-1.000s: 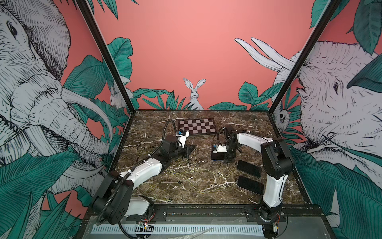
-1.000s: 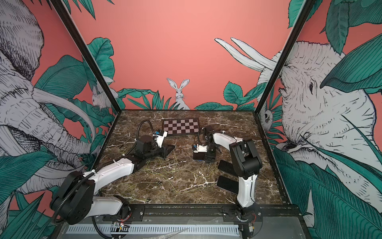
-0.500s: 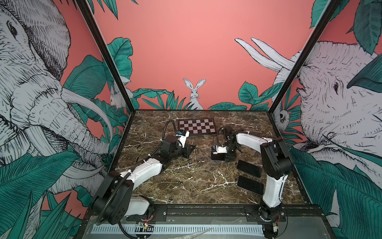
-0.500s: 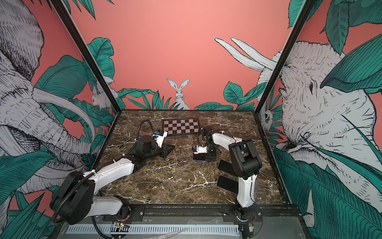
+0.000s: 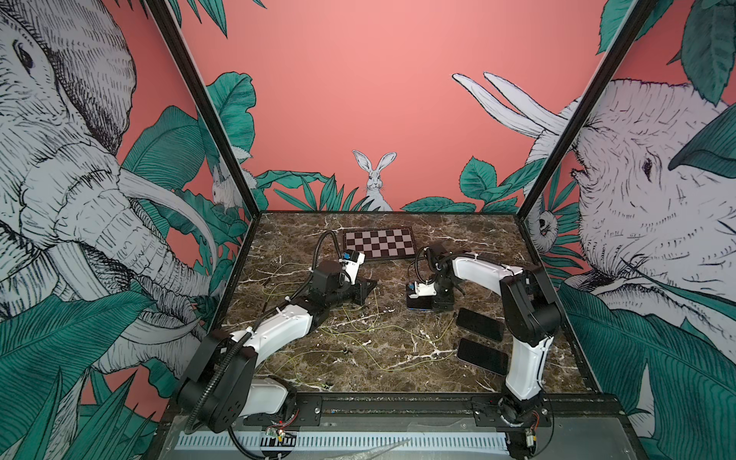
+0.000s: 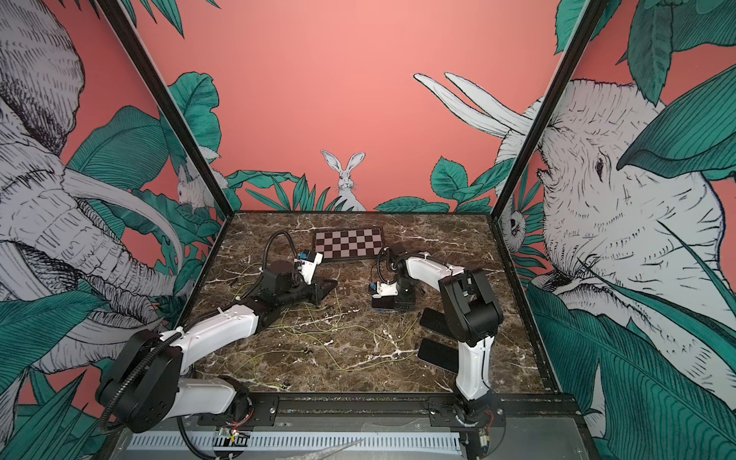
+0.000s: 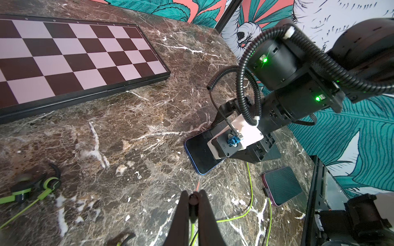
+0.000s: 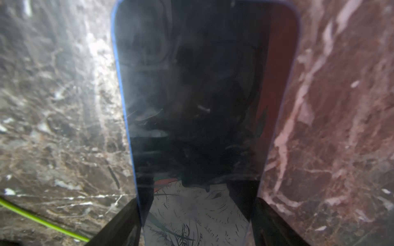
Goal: Plug wired earphones into phones
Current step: Pick up the phone at the center of the board.
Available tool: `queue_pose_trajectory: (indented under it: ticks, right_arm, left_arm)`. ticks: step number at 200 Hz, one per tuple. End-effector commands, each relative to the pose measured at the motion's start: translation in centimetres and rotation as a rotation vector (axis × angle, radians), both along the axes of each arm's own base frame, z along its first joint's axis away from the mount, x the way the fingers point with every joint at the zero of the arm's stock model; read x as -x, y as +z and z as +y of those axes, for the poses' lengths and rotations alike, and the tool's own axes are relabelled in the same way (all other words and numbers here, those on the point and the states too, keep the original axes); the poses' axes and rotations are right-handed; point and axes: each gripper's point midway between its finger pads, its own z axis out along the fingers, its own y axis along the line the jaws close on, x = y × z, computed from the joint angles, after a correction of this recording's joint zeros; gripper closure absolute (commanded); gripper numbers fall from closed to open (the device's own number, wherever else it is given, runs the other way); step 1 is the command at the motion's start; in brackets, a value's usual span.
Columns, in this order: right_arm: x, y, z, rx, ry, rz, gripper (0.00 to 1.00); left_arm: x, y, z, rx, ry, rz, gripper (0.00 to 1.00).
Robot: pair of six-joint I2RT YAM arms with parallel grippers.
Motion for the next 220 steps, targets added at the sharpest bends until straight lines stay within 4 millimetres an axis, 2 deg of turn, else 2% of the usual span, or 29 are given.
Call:
queue_pose_trajectory:
  ticks: [1,24,64,106,129,150,155,185,220]
  right_arm:
    - [3.3,-2.7,-3.0,0.141,0.039,0.136,0.26]
    - [2.9,-2.3,-1.9,0.063,0.017,0.097,0.33]
    - [2.3,-1.4,-1.5,0.001,-0.007,0.019,0.35]
    - [0.9,1.5,-0.5,-0.141,-0.061,-0.112,0.35]
    - [0.8,2.9,0.1,-0.204,-0.058,-0.171,0.35]
    - [0.7,4.2,1.0,-0.298,-0.073,-0.229,0.35]
    - [0.6,5.6,1.3,-0.338,-0.069,-0.27,0.35]
    - [0.9,8.5,2.6,-0.483,-0.048,-0.382,0.35]
    - [1.4,10.2,2.8,-0.53,-0.037,-0.436,0.35]
  left_arm:
    - [0.3,0.9,0.3,0.023,0.006,-0.011,1.0]
    - [0.3,0.9,0.4,0.017,0.014,-0.009,1.0]
    - [0.4,0.8,0.6,0.008,0.019,-0.001,1.0]
    - [0.2,0.4,0.7,-0.005,0.039,0.022,1.0]
    - [0.0,-0.1,0.5,0.01,0.056,0.071,1.0]
    - [0.2,-0.6,-0.9,0.015,0.04,0.121,1.0]
    - [0.3,-0.7,-1.3,0.014,0.036,0.13,1.0]
    - [1.0,-0.3,-4.1,0.022,-0.008,0.133,1.0]
    - [0.9,0.4,-6.0,0.078,-0.021,0.146,1.0]
